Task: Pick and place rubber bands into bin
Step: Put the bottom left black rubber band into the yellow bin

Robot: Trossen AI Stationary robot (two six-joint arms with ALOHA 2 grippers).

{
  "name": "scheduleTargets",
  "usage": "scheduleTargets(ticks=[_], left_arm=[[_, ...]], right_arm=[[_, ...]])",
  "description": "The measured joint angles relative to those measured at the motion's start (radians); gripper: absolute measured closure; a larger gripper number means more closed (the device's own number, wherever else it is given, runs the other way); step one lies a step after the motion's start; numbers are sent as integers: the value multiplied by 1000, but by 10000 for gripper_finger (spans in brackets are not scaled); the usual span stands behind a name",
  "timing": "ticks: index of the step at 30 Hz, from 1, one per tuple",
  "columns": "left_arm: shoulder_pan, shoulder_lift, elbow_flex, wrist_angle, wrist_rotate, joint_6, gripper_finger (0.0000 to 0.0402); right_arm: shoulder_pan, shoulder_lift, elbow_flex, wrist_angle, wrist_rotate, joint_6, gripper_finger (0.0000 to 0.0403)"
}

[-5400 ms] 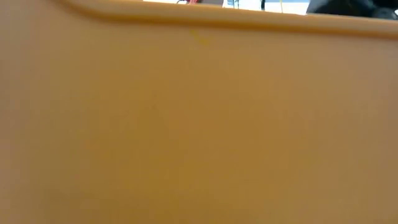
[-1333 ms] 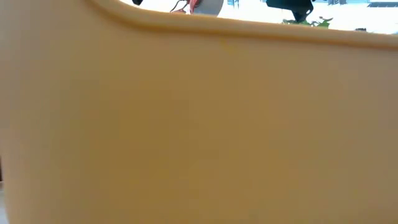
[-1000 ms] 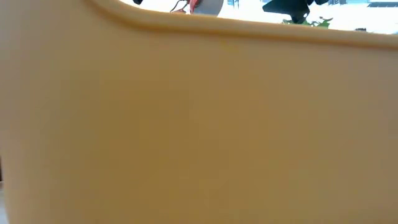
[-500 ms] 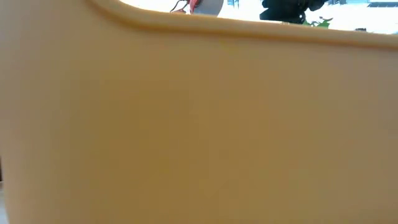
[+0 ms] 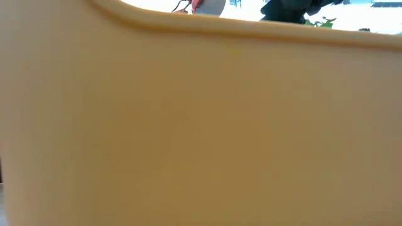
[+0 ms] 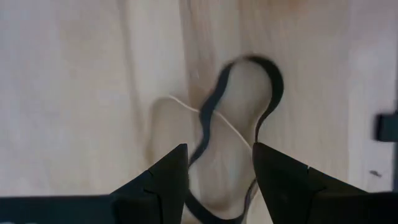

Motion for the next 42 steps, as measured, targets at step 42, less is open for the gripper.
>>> scheduleTargets(ticks=[42], left_arm=[[55,191,1,9,63,-25,241]], right_arm=[[1,0,-109,144,-4,26,235]])
